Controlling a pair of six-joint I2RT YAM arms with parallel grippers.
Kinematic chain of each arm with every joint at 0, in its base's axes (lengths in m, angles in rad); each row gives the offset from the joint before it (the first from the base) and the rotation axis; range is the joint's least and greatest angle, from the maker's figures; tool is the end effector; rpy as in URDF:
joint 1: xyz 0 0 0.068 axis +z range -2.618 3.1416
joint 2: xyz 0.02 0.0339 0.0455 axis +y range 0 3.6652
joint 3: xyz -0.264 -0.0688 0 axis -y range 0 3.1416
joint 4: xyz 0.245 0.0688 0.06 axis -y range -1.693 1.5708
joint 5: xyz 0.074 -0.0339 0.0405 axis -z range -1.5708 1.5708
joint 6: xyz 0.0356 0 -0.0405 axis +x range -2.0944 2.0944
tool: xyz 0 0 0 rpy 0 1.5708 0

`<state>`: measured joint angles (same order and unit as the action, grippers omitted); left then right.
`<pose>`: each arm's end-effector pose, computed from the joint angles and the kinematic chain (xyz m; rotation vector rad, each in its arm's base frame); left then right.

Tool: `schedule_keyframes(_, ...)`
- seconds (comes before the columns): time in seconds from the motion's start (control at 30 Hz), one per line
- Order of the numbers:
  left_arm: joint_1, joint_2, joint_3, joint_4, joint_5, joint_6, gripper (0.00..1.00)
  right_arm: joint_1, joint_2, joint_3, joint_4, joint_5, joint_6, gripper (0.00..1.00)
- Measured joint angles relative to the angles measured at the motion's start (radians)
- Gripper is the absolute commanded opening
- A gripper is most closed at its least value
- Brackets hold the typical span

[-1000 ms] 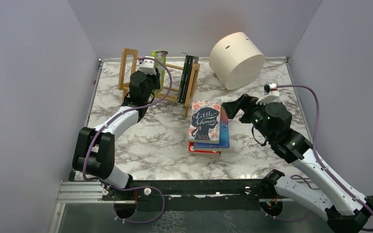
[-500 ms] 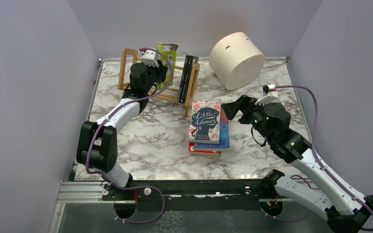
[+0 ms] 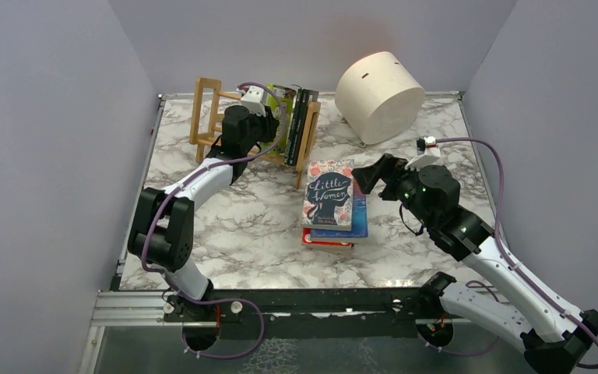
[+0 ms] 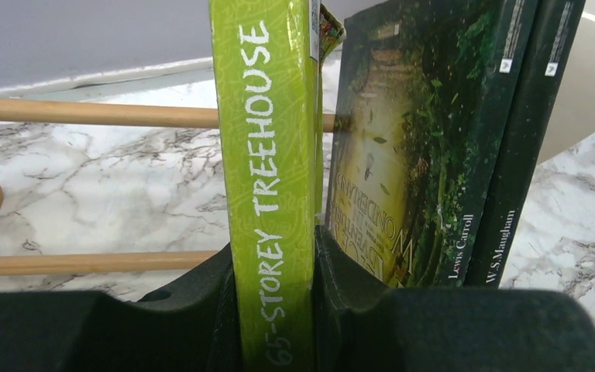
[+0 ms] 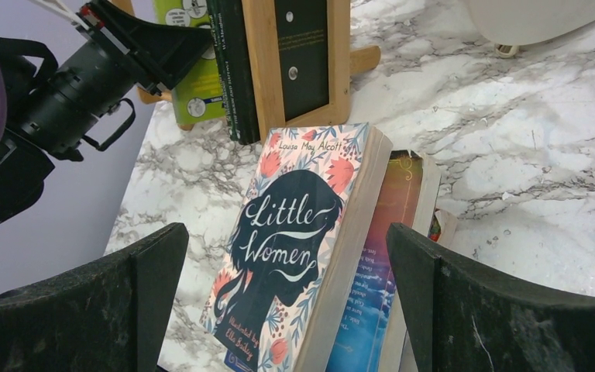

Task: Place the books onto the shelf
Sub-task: Place the book on the shelf.

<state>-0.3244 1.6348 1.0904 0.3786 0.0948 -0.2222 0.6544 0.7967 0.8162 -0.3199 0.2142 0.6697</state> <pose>0.3643 -0.1261 0.2833 0.1604 1.7530 -0.4823 0.1499 0.1055 0.3348 0.1669 1.9191 0.7073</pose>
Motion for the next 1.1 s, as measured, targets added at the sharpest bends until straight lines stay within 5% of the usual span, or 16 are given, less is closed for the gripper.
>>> schedule_keyframes(1.1, -0.078, 0.069, 0.027, -0.005, -0.061, 0.071, 0.0, 0.0, 0.009, 0.0, 0.007, 0.0, -0.001, 0.98)
